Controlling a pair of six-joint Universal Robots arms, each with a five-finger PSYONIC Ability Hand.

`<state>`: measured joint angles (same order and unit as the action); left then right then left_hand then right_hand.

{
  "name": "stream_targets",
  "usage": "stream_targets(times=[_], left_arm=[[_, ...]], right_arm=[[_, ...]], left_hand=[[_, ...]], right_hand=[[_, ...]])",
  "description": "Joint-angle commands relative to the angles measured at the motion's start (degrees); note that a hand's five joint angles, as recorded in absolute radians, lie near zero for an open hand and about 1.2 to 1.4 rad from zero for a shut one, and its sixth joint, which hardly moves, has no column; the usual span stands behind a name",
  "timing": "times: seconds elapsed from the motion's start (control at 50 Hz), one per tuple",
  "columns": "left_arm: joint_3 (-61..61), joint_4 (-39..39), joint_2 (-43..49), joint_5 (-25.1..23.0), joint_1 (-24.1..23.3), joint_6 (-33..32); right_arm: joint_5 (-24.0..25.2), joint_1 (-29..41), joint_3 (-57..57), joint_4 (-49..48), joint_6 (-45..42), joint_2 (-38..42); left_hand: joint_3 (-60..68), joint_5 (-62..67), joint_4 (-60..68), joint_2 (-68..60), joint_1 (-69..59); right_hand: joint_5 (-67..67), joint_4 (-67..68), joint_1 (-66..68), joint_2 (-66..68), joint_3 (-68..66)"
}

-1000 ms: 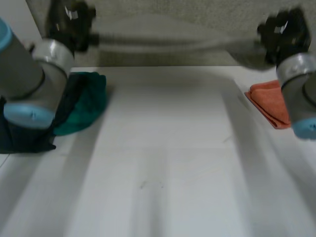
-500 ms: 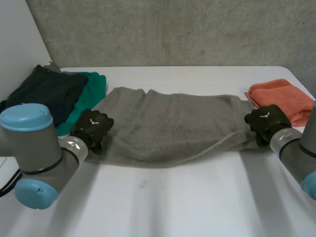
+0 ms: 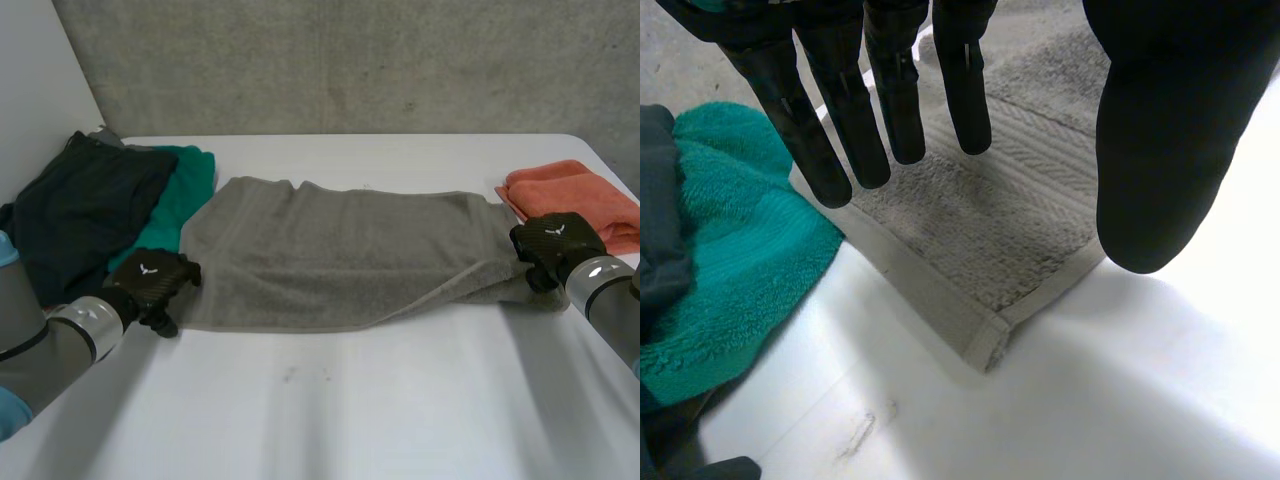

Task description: Fold the laundry.

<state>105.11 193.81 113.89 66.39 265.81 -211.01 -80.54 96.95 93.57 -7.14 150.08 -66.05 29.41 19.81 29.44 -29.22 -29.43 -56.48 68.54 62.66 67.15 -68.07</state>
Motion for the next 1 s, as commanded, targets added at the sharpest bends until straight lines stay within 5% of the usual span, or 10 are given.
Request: stream_targets(times=[0.02, 0.54, 1.0], left_arm=[[-2.6, 0.2, 3.1, 0.0, 0.0, -0.1], [-10.5, -0.5, 9.7, 0.9, -2.7, -0.3], [-4.3, -3.9, 2.7, 0.7, -2.6, -0.2]], right_arm=[[0.0, -0.1, 0.1, -0.1, -0.1, 0.0], [0.1, -0.1, 1.2, -0.2, -0.1, 0.0], [0.1, 0.0, 1.2, -0.2, -0.2, 0.0]], left_hand=[[6.4, 6.0, 6.3, -6.6, -6.3], [13.1, 12.7, 13.1, -13.3, -13.1], [7.5, 7.1, 7.5, -7.7, -7.5]], right_hand=[[-13.5, 11.5, 17.3, 12.8, -11.9], [-13.5, 11.5, 17.3, 12.8, -11.9], [-13.5, 11.5, 17.3, 12.8, -11.9]])
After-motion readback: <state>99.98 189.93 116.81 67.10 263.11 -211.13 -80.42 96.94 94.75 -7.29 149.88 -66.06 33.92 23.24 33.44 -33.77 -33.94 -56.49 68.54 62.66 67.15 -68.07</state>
